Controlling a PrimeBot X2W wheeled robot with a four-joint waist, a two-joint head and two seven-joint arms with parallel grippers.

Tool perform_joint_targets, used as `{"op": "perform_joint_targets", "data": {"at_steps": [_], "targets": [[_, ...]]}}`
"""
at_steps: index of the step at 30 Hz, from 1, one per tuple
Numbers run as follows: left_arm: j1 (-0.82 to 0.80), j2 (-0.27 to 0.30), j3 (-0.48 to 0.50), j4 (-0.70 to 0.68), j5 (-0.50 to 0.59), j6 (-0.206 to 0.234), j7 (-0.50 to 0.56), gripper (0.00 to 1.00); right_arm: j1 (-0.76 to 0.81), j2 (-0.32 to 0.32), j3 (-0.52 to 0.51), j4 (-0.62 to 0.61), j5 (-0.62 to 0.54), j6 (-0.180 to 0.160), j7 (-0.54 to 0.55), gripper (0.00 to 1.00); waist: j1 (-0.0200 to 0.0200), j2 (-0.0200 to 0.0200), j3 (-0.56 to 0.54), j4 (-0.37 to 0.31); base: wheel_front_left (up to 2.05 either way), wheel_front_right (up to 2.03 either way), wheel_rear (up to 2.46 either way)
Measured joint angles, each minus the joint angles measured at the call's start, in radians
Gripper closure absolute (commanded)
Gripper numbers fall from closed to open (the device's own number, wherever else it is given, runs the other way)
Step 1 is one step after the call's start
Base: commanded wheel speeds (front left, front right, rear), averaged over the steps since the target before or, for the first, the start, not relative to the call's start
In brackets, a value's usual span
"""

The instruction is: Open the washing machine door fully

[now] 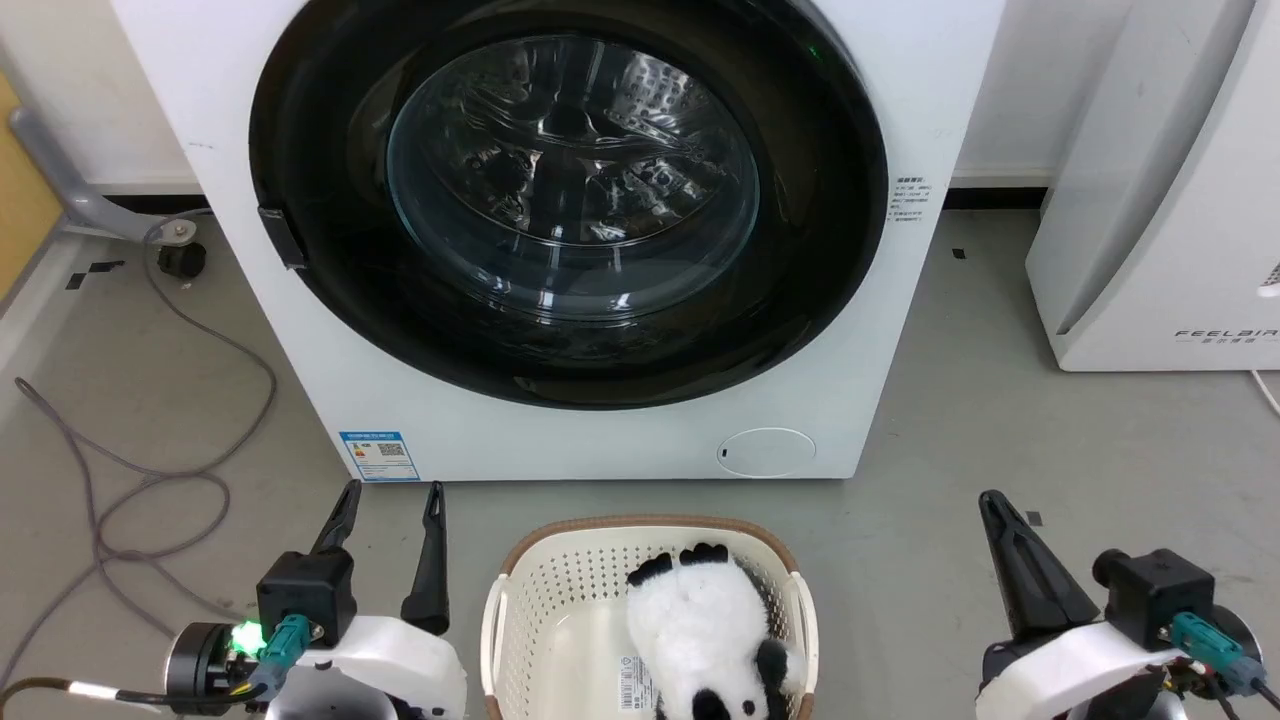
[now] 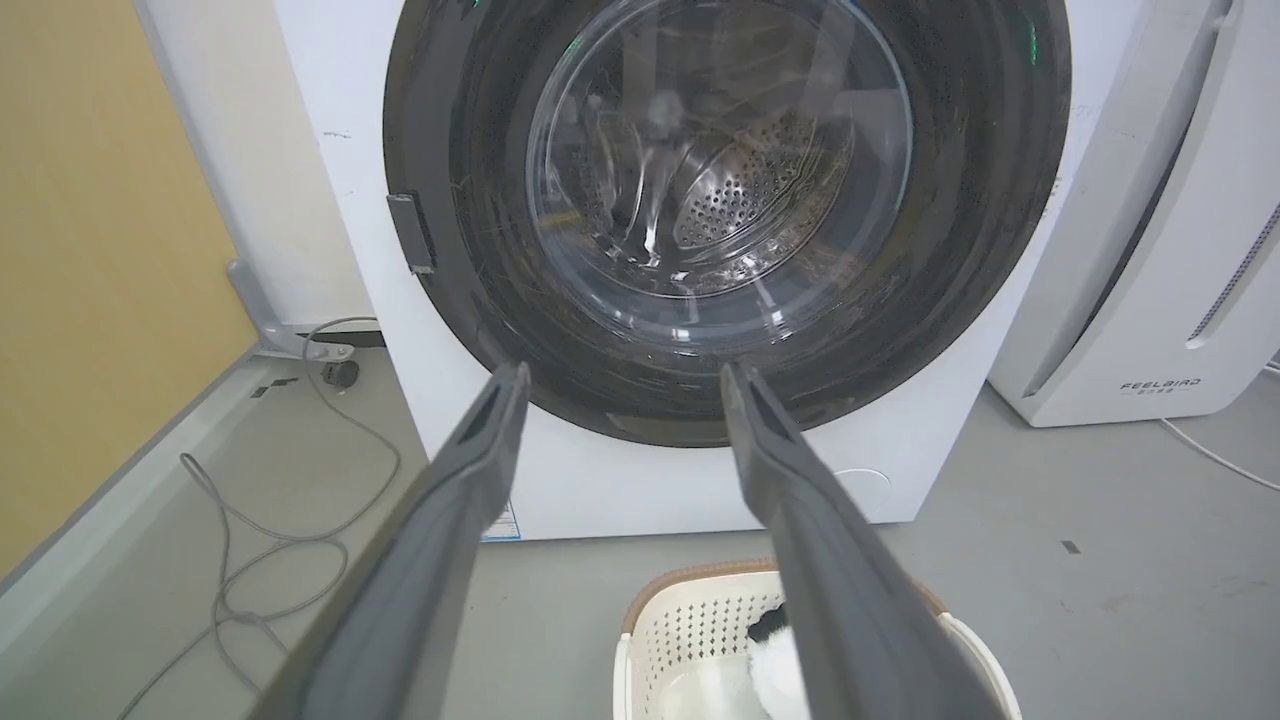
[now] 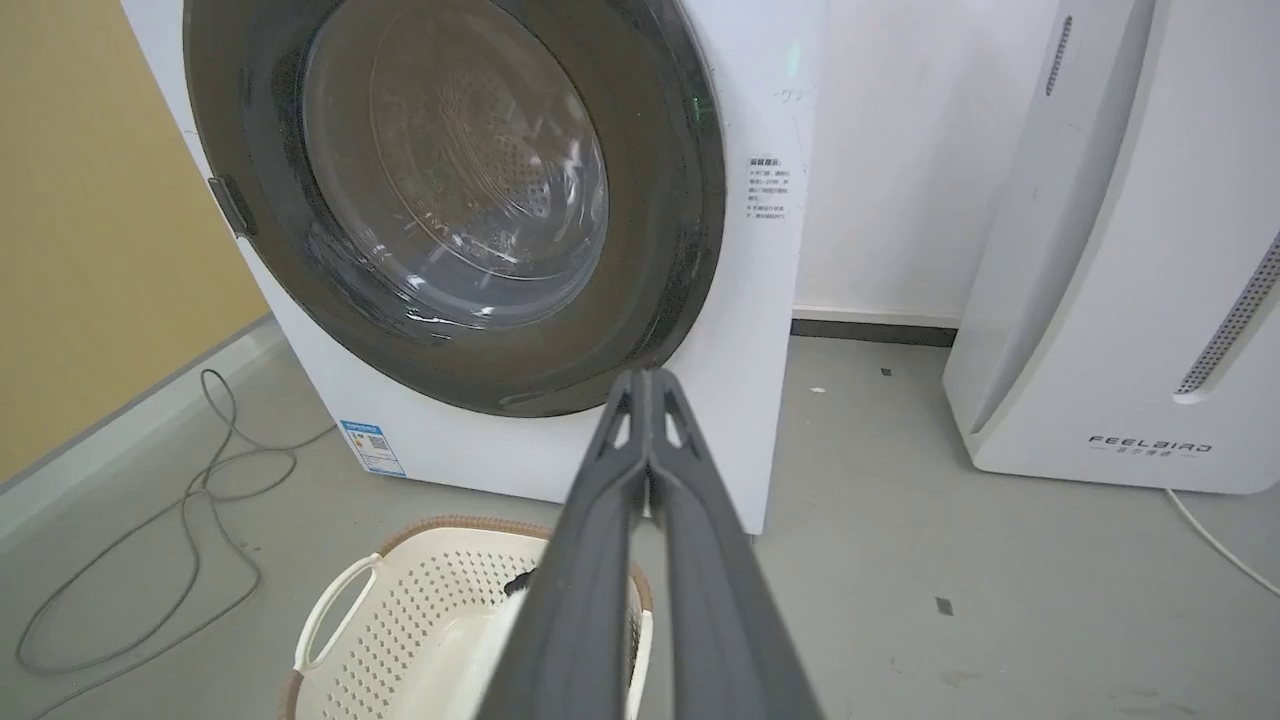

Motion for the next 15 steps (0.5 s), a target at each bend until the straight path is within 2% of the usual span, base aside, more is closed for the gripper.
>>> {"op": "perform_joint_targets", "data": {"at_steps": [7, 15], "targets": [[0.000, 0.000, -0.001, 0.005, -0.012, -0.001, -0.015, 0.00, 0.001, 0.000, -0.001, 0.025, 0.127, 0.000, -0.015, 1.00, 0.0000, 0.0000, 0.001, -0.003, 0.00, 0.00, 0.00], [0.000, 0.000, -0.005, 0.008, -0.026, -0.002, -0.032, 0.00, -0.014, 0.000, -0.029, 0.057, 0.350, 0.000, -0.032, 1.00, 0.0000, 0.0000, 0.004, -0.006, 0.00, 0.00, 0.00]]}}
